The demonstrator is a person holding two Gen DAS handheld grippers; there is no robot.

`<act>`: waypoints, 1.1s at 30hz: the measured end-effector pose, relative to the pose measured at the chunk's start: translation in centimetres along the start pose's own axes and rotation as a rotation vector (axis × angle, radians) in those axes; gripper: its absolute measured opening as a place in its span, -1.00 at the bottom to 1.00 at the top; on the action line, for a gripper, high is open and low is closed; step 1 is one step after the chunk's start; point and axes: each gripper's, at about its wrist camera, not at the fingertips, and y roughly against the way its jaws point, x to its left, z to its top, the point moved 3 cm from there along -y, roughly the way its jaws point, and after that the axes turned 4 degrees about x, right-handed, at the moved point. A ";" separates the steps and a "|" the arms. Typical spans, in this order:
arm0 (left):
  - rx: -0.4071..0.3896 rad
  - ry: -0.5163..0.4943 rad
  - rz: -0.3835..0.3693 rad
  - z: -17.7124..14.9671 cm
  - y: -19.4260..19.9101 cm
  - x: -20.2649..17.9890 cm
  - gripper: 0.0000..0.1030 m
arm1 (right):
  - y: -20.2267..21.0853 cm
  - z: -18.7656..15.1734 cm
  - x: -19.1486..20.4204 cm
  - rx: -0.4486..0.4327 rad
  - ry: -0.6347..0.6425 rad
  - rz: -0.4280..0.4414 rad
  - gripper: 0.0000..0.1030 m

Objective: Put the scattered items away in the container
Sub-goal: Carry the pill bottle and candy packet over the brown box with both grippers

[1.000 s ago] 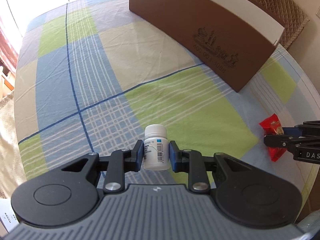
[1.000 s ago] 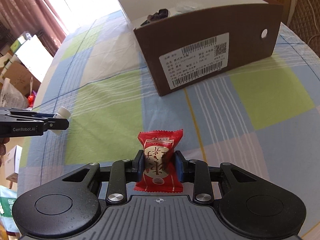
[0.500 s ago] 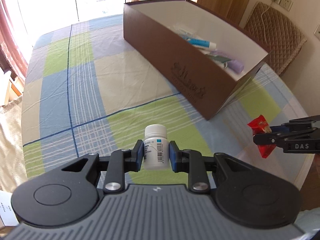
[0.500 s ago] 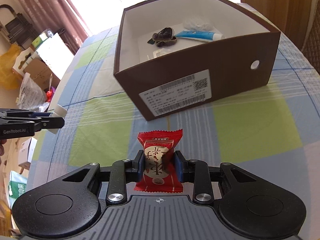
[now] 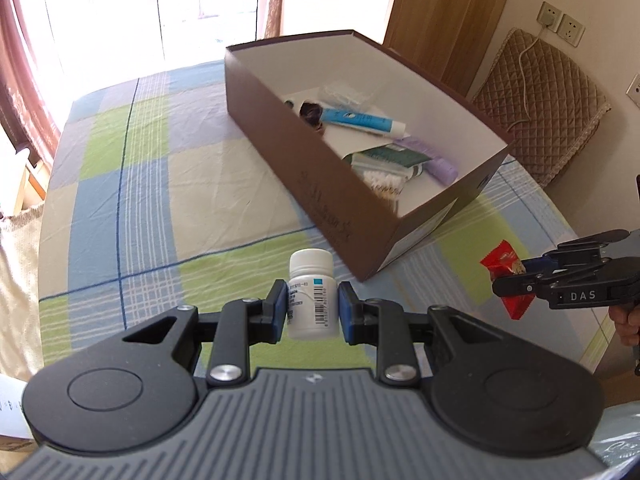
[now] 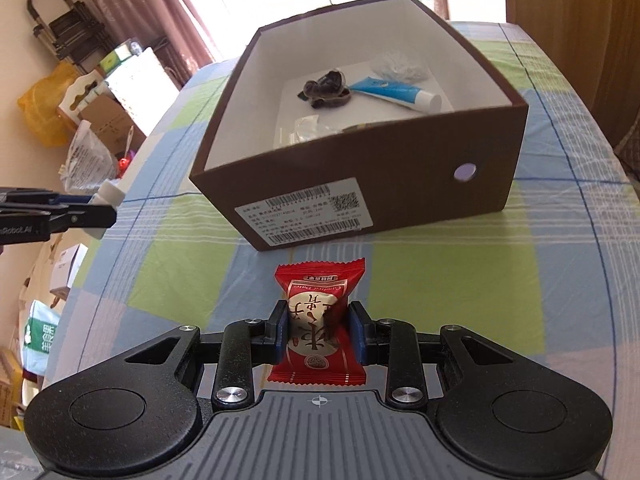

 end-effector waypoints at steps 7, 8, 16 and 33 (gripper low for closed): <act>-0.053 -0.039 -0.022 2.6 0.4 -2.5 -0.57 | 3.1 2.0 -0.9 -0.032 0.072 0.072 -0.35; -0.059 -0.050 -0.026 3.1 0.3 -2.9 -0.57 | 3.5 2.5 -1.1 -0.040 0.079 0.083 -0.35; -0.108 -0.166 -0.011 8.0 -0.7 -5.4 -0.56 | 5.6 8.3 -2.4 -0.112 0.142 0.153 -0.35; -0.034 -0.242 0.006 16.9 -10.1 -4.6 -0.56 | -3.4 19.6 -5.5 -0.022 0.248 0.057 -0.34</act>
